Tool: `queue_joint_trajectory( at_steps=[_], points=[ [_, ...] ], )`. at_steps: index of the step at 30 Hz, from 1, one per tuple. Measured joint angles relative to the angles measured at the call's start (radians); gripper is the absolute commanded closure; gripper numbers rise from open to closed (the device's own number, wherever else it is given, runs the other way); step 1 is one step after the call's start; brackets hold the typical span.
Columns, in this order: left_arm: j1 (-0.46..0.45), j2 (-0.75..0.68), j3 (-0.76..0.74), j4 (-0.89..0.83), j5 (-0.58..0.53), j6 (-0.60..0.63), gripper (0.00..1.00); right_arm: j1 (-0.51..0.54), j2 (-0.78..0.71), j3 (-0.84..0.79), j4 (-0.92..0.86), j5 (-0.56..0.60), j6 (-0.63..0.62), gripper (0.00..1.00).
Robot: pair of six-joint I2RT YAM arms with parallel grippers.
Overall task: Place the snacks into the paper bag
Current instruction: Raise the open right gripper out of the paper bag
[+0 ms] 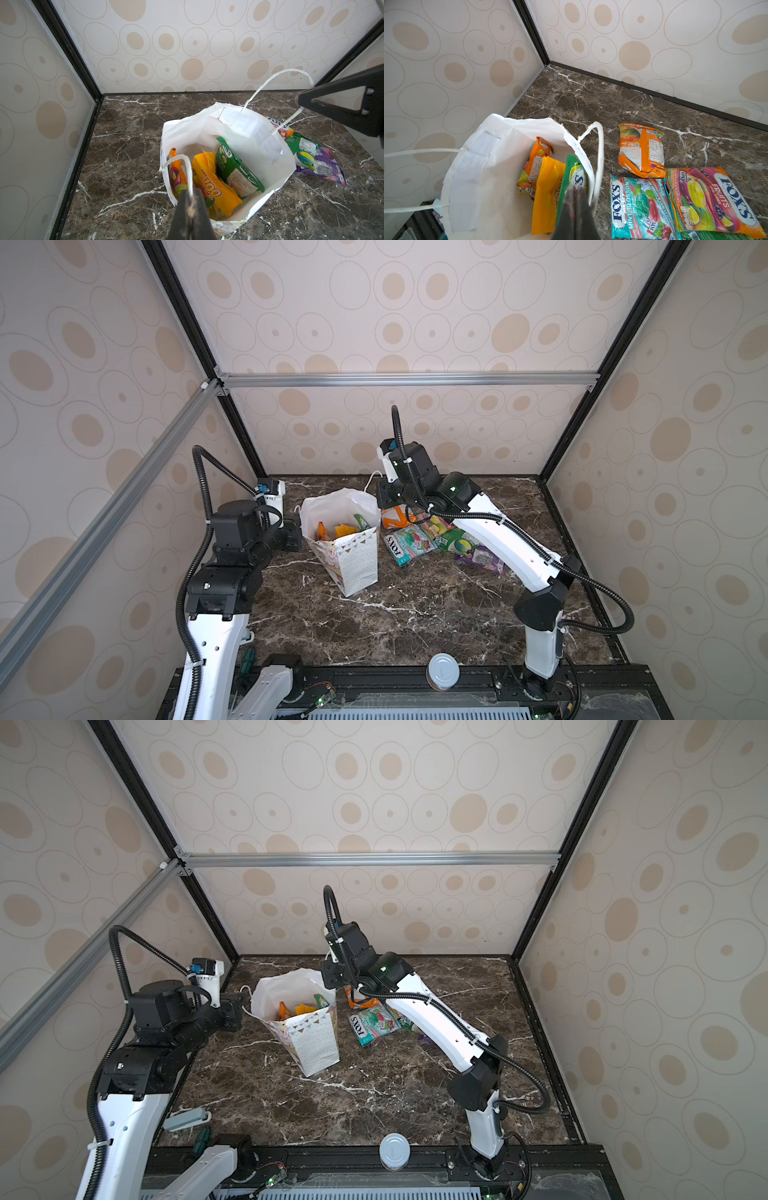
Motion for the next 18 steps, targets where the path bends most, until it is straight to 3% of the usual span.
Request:
queue_joint_trajectory(
  at_steps=[5,8,10,13,18],
  points=[
    [0.000,0.000,0.000,0.000,0.000,0.000,1.00,0.000,-0.039,-0.027,0.002,0.007,-0.001,1.00],
    [0.000,0.000,0.000,0.000,0.000,0.000,1.00,0.000,-0.079,-0.039,0.001,0.028,-0.002,0.59],
    [0.000,0.002,0.000,0.000,0.000,0.000,1.00,0.000,-0.107,-0.050,0.002,0.043,-0.010,0.46],
    [0.000,0.005,0.000,0.000,0.000,0.000,1.00,-0.001,-0.134,-0.061,0.004,0.063,-0.013,0.40],
    [0.000,0.006,0.000,0.000,0.000,0.000,1.00,-0.009,-0.120,-0.064,0.010,0.057,-0.011,0.39]
  ],
)
